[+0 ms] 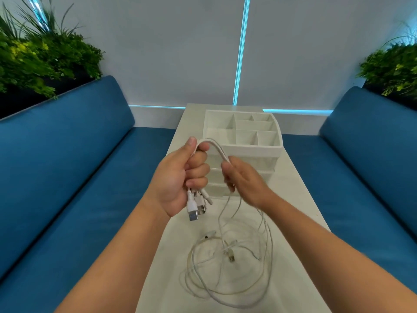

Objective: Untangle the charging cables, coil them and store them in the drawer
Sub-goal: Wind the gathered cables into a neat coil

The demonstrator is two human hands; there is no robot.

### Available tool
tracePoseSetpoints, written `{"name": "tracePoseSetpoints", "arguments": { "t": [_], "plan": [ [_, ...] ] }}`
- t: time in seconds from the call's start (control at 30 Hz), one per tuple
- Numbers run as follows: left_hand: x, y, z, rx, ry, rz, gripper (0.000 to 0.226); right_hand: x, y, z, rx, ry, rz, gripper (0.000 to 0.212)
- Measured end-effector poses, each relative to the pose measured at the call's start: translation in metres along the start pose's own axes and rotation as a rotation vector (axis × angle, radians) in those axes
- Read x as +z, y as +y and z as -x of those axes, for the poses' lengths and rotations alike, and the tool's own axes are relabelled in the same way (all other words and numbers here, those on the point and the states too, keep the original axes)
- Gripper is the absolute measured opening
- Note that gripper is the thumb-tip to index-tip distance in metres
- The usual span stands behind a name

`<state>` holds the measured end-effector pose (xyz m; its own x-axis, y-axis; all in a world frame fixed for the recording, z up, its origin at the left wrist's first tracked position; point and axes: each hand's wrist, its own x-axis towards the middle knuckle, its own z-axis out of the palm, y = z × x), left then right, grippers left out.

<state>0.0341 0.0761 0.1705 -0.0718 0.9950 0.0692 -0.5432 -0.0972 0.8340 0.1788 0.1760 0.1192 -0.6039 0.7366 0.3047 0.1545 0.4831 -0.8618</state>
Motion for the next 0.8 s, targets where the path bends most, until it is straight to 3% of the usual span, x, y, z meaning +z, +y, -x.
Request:
{"name": "tracePoseSetpoints", "arguments": {
  "t": [0.23, 0.5, 0.7, 0.8],
  "plan": [
    [-0.012, 0.003, -0.003, 0.107, 0.086, 0.156, 0.038, 0.027, 0.03, 0.01, 0.062, -0.033, 0.402, 0.029],
    [-0.026, 0.007, -0.008, 0.183, 0.211, 0.195, 0.038, 0.04, 0.021, 0.018, -0.021, -0.134, 0.733, 0.022],
    [-0.033, -0.002, -0.005, 0.146, 0.317, -0.215, 0.017, 0.028, -0.004, 0.013, -0.325, -0.391, 1.035, 0.032],
    [-0.029, -0.009, -0.004, 0.041, 0.267, -0.595, 0.042, 0.029, -0.019, 0.014, -0.457, -0.531, 1.113, 0.036]
  ]
}}
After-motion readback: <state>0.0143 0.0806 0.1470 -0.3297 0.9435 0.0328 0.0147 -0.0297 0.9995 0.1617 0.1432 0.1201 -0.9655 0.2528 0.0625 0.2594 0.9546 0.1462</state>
